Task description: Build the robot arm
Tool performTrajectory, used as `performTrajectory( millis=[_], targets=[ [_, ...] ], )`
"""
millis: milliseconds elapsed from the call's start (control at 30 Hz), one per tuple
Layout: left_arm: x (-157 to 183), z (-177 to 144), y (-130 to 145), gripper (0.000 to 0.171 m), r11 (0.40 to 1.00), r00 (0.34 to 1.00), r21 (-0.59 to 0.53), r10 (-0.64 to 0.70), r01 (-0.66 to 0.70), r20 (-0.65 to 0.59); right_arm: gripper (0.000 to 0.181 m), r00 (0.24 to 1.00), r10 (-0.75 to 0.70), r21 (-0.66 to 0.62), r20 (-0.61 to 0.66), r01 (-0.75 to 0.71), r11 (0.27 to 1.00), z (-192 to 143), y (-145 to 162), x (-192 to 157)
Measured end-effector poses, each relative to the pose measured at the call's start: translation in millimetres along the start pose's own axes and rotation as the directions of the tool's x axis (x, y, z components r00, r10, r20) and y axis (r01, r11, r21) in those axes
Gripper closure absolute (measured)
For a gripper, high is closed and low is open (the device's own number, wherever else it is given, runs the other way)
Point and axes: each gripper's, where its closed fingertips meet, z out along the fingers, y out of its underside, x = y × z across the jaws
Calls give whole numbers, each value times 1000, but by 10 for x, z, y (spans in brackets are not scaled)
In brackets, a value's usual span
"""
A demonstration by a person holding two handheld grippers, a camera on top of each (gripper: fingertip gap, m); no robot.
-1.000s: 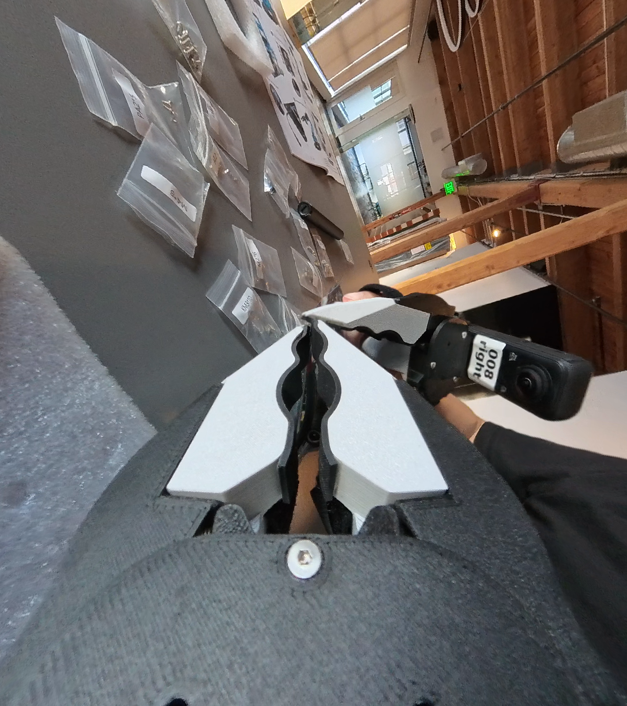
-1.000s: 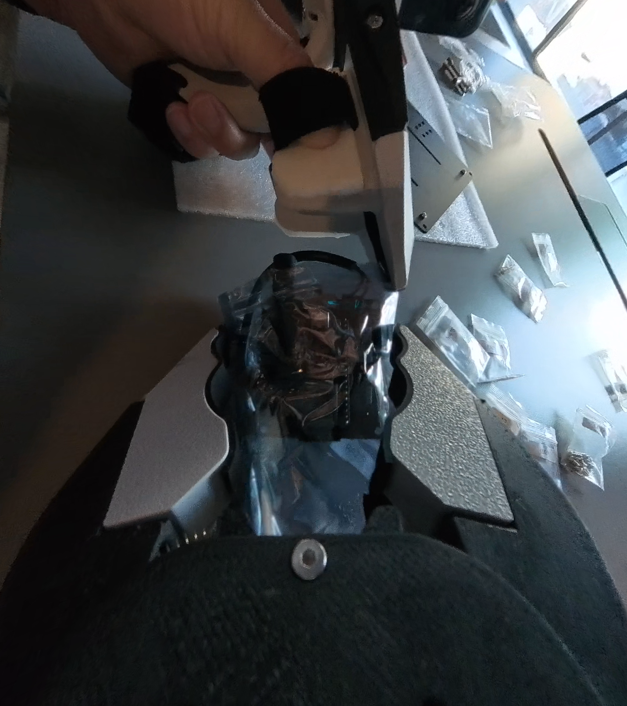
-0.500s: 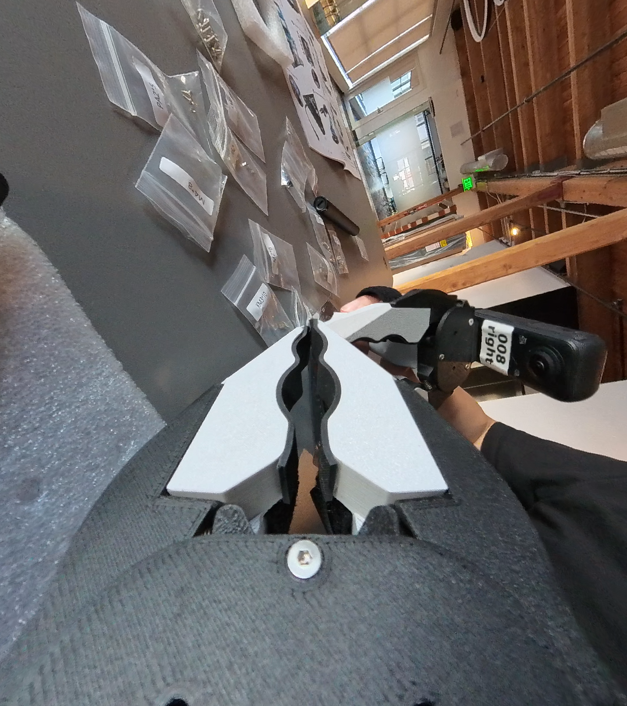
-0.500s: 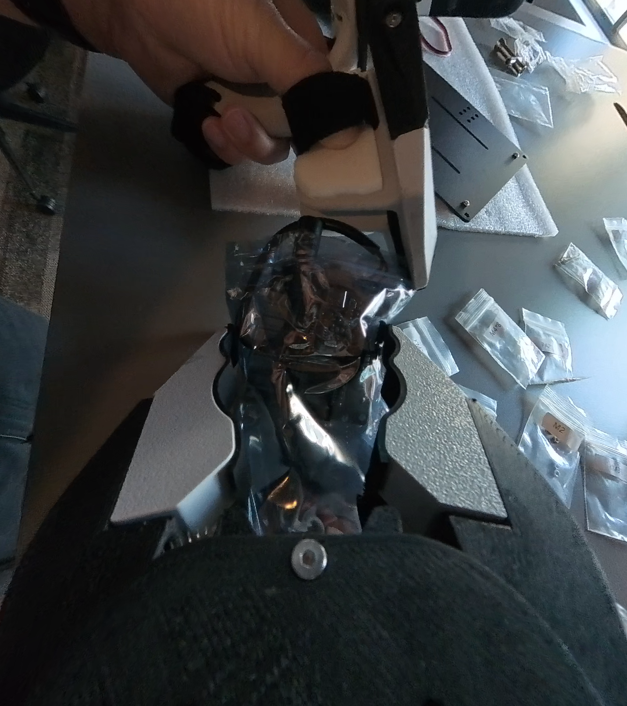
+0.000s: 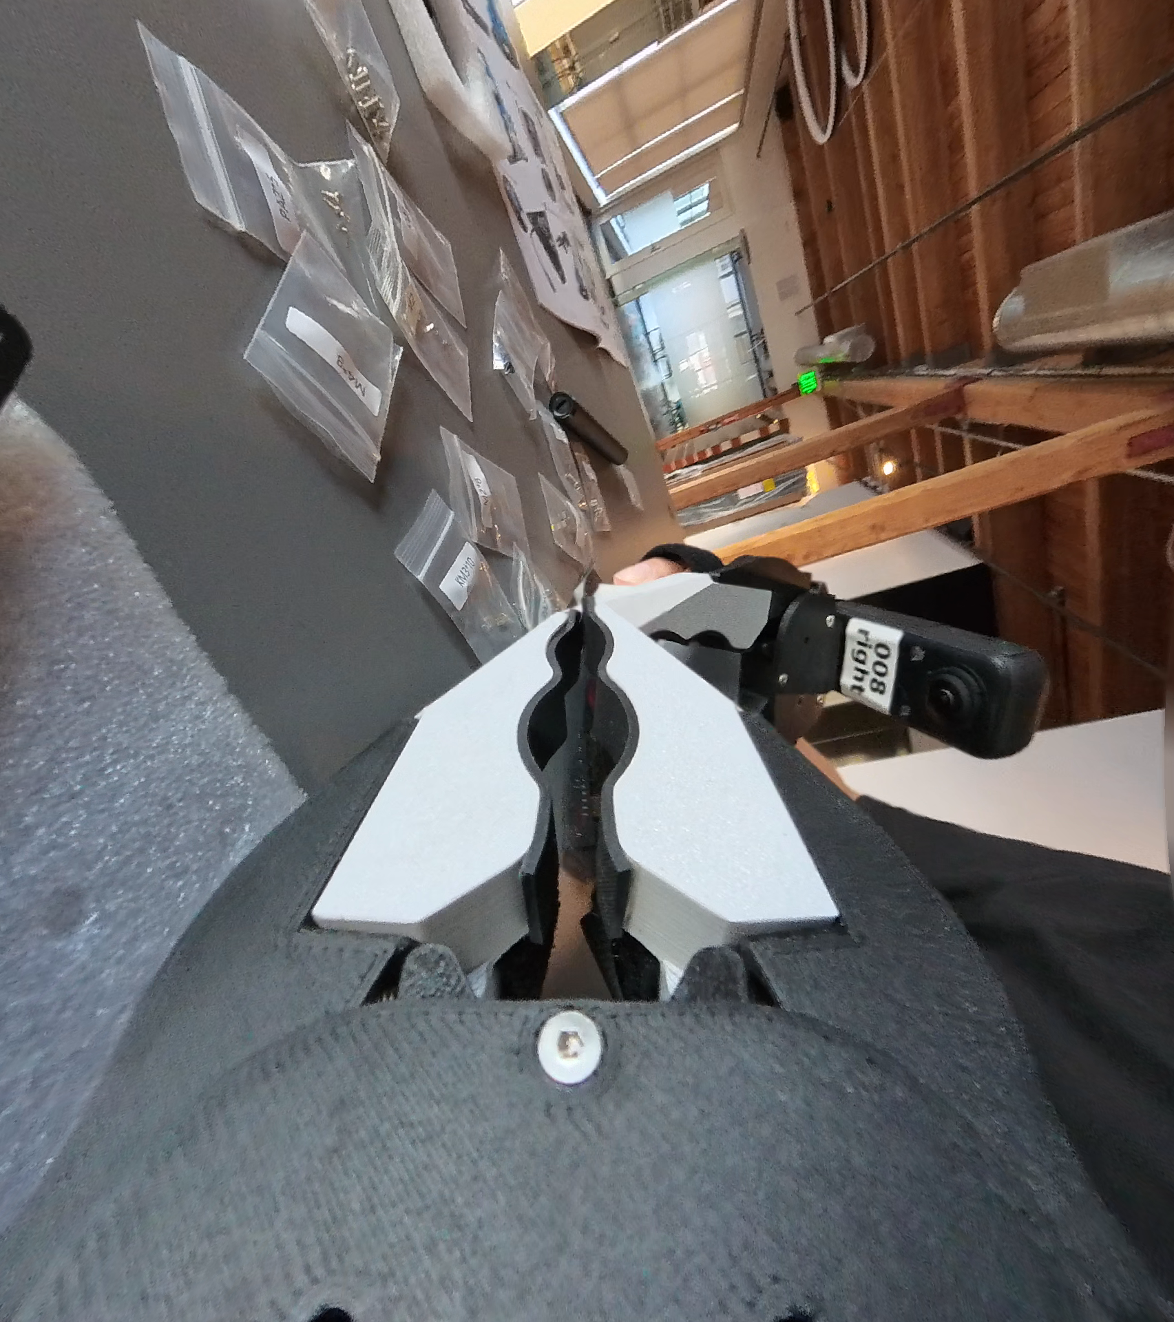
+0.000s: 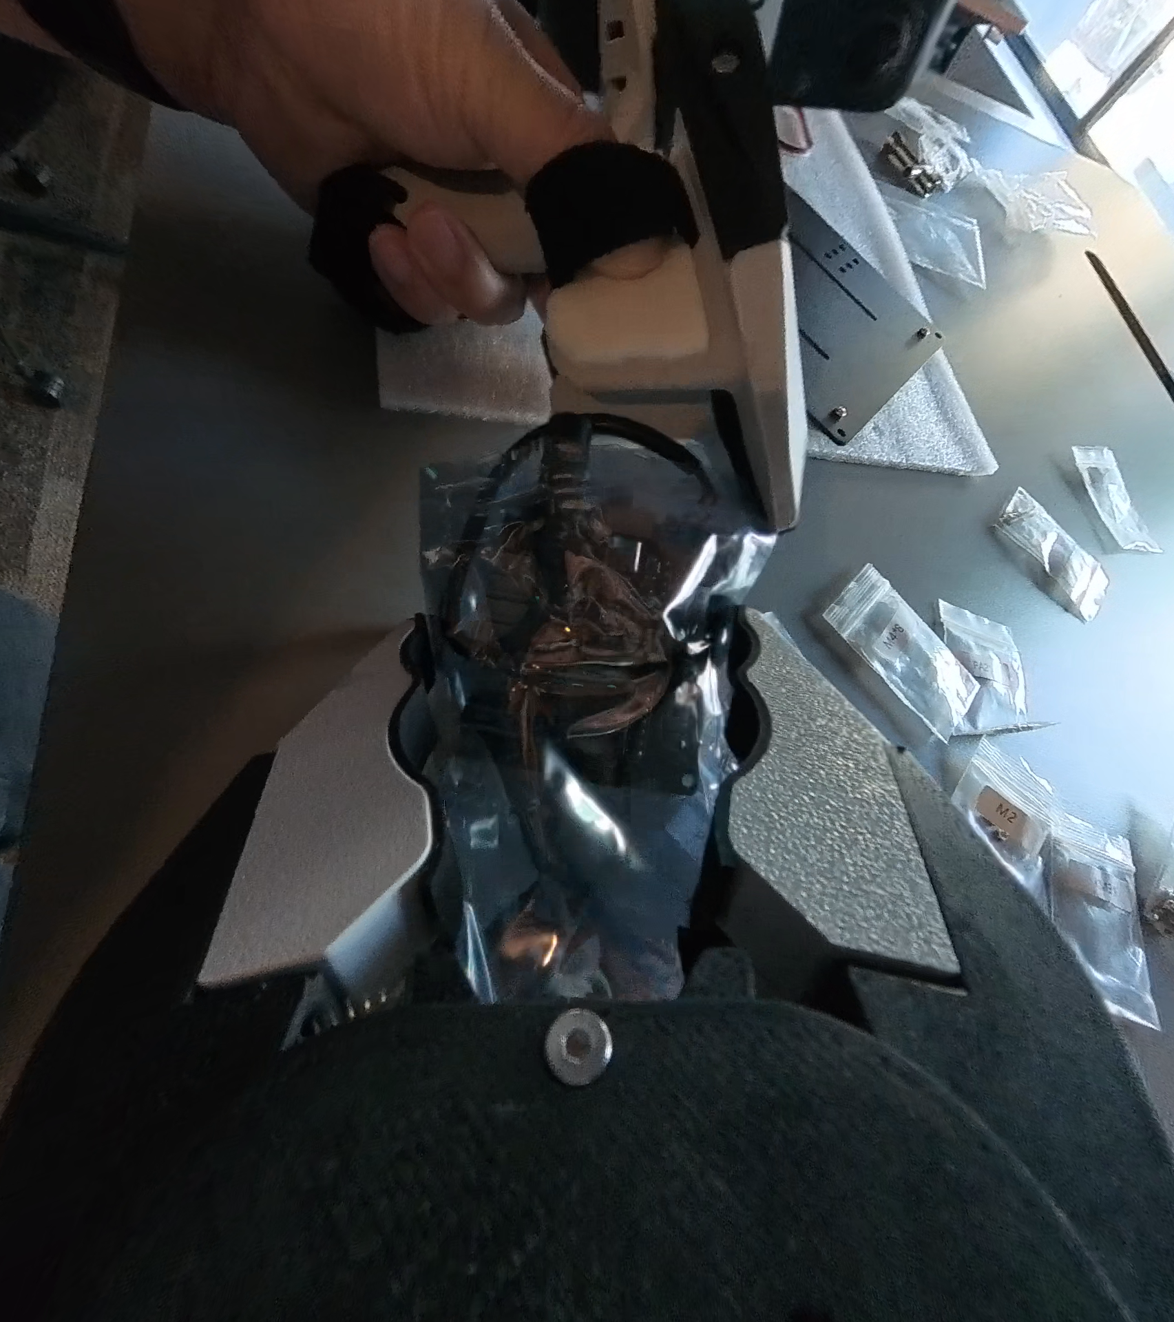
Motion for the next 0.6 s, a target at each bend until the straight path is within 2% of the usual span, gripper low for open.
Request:
performTrajectory(
  millis=[100,133,200,300,333,400,500,600],
  targets=[
    [4,-21,2,171,1000,1000,3,-15,15,-15,82,1000,25,-1,-10,-25,1000,-54,10,24],
    [5,-17,16,171,1000,1000,-5,-8,8,-12,82,1000,31,-11,-1,-31,999,-91,31,25],
    [6,-11,23,171,1000,1000,-9,2,-3,-8,86,999,12,-90,-40,-16,996,-181,195,129],
    [-14,-2,33,171,1000,1000,-17,-1,1,2,88,998,38,-120,-42,-43,992,-266,279,159],
    [-24,2,33,171,1000,1000,-18,5,-5,12,97,999,44,-120,-28,-47,992,-268,279,119],
    [-32,6,30,171,1000,1000,-16,16,-15,23,100,993,119,-140,-13,-119,983,-256,312,89],
    [-30,10,25,171,1000,999,-12,23,-23,26,110,982,189,-131,17,-186,974,-219,317,43],
    [1,-1,9,171,1000,1000,-2,25,-25,3,107,969,241,-99,51,-235,967,-182,303,16]
  ],
)
